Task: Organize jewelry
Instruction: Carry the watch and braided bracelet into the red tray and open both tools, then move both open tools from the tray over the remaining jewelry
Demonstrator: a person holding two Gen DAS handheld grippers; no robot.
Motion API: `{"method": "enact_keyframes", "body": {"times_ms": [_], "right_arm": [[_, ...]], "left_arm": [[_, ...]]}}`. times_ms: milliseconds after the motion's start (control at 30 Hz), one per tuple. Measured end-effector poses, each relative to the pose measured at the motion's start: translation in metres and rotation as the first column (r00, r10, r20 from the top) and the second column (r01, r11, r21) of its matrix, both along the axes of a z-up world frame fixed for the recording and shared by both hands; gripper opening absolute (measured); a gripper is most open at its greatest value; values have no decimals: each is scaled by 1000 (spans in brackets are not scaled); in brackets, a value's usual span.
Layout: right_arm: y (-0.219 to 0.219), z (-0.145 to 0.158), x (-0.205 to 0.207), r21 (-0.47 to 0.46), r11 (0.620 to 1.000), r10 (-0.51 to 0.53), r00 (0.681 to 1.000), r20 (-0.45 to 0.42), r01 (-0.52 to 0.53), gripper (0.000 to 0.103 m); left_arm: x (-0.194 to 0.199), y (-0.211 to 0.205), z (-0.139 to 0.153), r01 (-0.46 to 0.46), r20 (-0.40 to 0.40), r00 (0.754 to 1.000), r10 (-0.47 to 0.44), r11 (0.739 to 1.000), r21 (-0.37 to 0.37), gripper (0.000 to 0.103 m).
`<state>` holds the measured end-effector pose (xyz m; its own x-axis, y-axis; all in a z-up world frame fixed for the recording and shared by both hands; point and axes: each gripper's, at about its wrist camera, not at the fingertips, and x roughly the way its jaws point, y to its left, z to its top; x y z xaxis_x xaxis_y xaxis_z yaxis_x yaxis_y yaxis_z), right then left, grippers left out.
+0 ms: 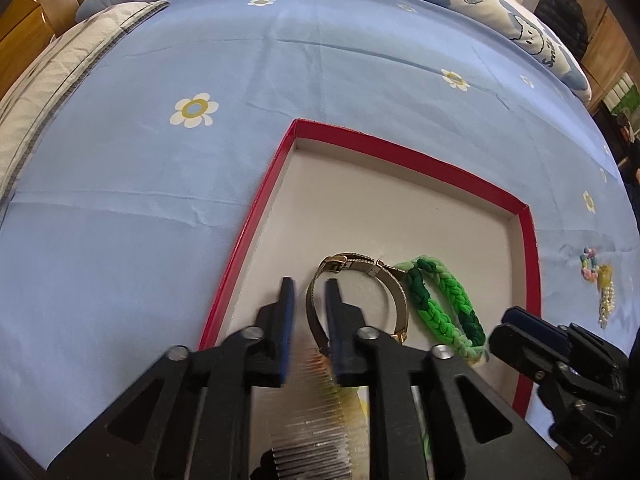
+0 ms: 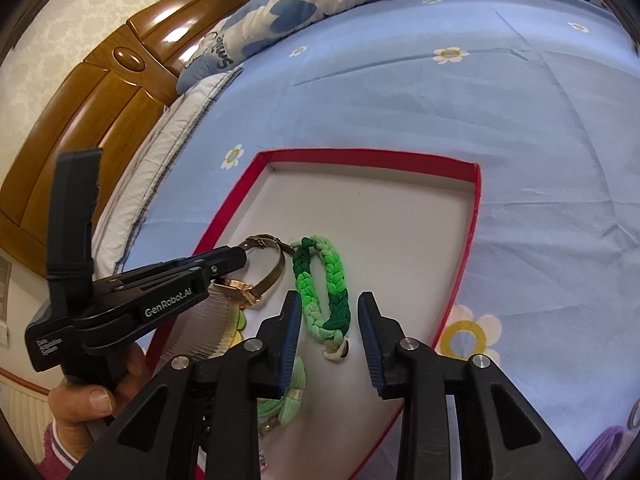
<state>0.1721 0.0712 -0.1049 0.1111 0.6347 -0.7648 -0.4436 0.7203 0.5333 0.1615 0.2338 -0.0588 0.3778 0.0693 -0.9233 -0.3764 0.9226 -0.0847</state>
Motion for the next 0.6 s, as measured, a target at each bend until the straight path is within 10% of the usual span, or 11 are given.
{"method": "enact_keyframes", "body": {"times_ms": [600], "right_arm": [[-91, 34, -29, 46, 991, -125, 991, 40, 123, 40]], "left_arm": [[-26, -32, 31, 16, 57, 998, -14, 999, -41, 31]]}}
